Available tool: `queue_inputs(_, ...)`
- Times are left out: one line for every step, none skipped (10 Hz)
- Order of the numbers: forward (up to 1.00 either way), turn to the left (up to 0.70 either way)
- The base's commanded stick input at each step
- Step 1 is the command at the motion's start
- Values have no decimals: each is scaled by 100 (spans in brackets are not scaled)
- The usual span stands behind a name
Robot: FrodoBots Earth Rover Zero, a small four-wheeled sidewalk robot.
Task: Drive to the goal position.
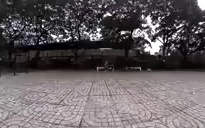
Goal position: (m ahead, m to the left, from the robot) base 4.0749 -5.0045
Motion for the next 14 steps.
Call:
queue_inputs(100, 0)
queue_inputs(100, 0)
queue_inputs(100, 0)
queue_inputs(100, 0)
queue_inputs(100, 0)
queue_inputs(100, 0)
queue_inputs(100, 0)
queue_inputs(100, 0)
queue_inputs(100, 0)
queue_inputs(100, 0)
queue_inputs(100, 0)
queue_inputs(100, 0)
queue_inputs(100, 0)
queue_inputs(100, 0)
